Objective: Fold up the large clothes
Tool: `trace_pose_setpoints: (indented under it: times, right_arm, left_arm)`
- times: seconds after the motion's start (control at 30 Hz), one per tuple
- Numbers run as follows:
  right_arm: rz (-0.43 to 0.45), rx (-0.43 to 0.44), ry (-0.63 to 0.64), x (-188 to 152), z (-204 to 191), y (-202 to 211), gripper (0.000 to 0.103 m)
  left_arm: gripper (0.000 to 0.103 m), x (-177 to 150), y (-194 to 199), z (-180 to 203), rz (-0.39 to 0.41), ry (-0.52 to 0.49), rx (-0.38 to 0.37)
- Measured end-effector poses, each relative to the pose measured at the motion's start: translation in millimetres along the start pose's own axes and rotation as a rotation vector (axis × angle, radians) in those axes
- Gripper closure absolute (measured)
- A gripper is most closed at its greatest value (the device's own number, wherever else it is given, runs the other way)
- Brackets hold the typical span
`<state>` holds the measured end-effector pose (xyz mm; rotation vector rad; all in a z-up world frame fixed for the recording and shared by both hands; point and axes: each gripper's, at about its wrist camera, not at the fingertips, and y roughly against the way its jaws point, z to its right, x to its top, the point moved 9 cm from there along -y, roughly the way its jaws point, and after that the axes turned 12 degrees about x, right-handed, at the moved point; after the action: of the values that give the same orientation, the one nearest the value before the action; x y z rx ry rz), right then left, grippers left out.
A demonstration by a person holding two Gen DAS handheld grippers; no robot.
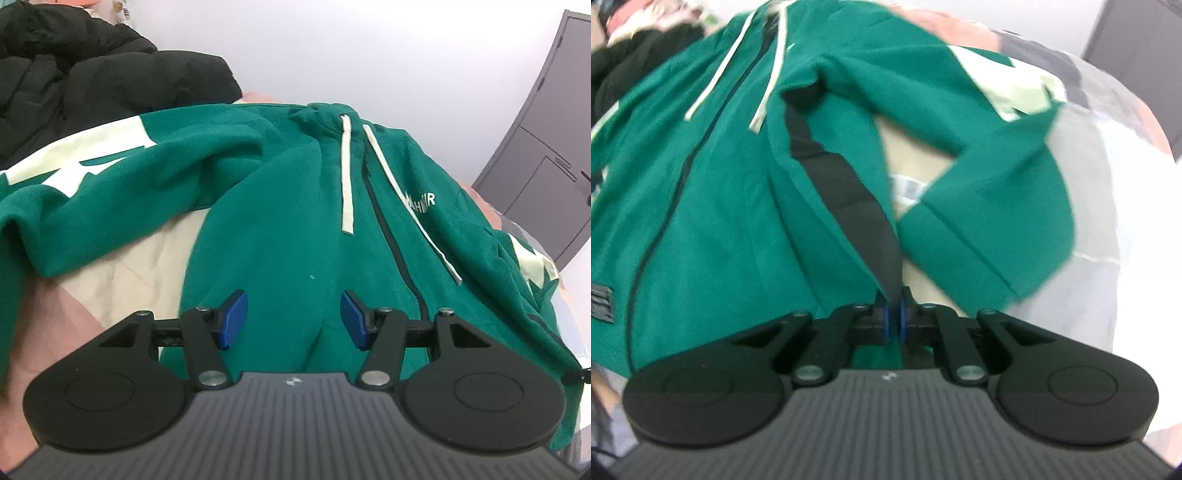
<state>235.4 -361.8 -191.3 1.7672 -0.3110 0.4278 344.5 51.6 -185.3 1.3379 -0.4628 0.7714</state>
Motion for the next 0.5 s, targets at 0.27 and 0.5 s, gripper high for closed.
trace_pose_setpoints:
  times: [0.27,0.5]
  right_arm:
    - [0.053,0.078,-0.112,-2.7,12.5,10.1,0.089]
    - [0.200,0.104,-0.222,34.0,30.9,20.3,0.035]
  left_arm:
    - [0.041,-3.3,-5.0,13.0,-0.022,0.008,-0.055]
    - [0.041,-2.5,-12.4,15.5,-0.018,0.020,-0.050]
